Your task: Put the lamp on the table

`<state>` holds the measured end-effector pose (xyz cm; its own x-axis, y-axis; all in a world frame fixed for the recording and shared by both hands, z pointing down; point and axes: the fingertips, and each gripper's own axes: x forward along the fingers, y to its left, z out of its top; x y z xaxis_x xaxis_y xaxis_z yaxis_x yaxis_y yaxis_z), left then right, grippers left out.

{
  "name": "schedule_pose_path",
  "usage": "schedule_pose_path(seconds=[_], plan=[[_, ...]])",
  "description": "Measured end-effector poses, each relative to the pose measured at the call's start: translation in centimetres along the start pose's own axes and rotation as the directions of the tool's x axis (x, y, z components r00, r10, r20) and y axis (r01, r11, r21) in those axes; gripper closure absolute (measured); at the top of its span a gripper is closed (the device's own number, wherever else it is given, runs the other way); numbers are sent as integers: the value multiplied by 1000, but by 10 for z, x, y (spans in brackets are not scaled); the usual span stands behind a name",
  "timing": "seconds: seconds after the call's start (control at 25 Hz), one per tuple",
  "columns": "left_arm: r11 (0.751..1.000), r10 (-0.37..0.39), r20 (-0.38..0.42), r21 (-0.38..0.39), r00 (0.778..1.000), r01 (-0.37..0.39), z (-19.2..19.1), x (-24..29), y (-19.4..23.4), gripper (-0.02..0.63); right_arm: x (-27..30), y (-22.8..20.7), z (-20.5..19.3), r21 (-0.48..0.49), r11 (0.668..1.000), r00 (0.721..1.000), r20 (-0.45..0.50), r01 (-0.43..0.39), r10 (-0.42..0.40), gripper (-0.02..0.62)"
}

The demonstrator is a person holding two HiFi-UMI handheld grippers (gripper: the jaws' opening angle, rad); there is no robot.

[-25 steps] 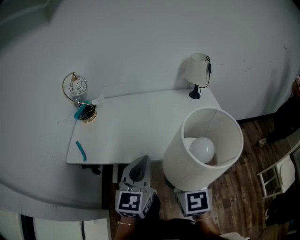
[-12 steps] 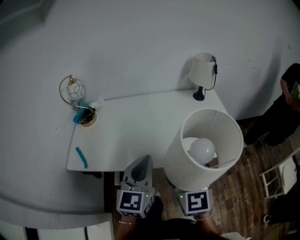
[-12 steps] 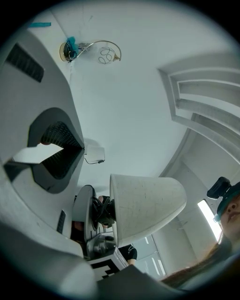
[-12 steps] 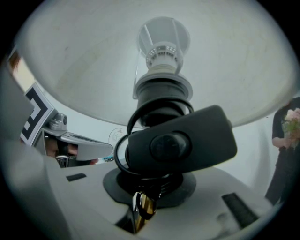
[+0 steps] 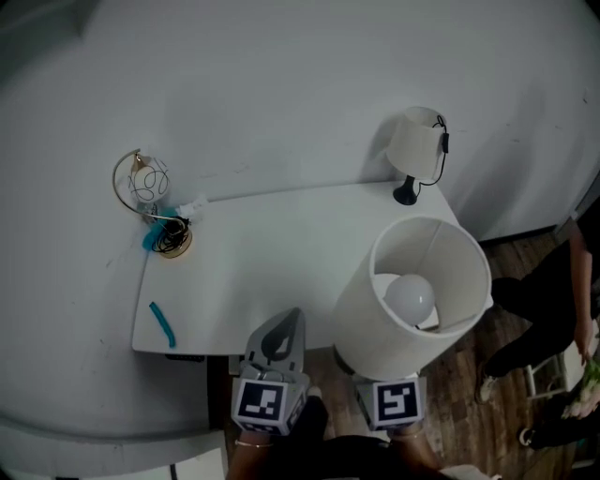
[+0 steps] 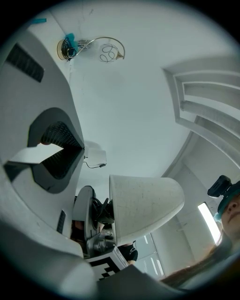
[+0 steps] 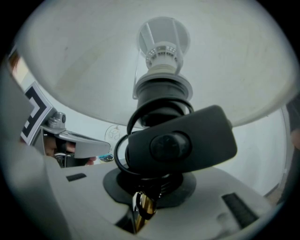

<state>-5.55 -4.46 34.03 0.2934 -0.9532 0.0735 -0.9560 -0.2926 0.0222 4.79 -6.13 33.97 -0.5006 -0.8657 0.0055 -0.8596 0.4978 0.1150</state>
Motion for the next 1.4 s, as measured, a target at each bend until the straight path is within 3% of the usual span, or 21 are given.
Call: schedule_pose_path(seconds=[1.4], plan=[[996, -89, 24, 19, 996, 89, 8, 75, 73, 607, 97, 2, 1, -15, 996, 996, 8, 86, -86, 540]])
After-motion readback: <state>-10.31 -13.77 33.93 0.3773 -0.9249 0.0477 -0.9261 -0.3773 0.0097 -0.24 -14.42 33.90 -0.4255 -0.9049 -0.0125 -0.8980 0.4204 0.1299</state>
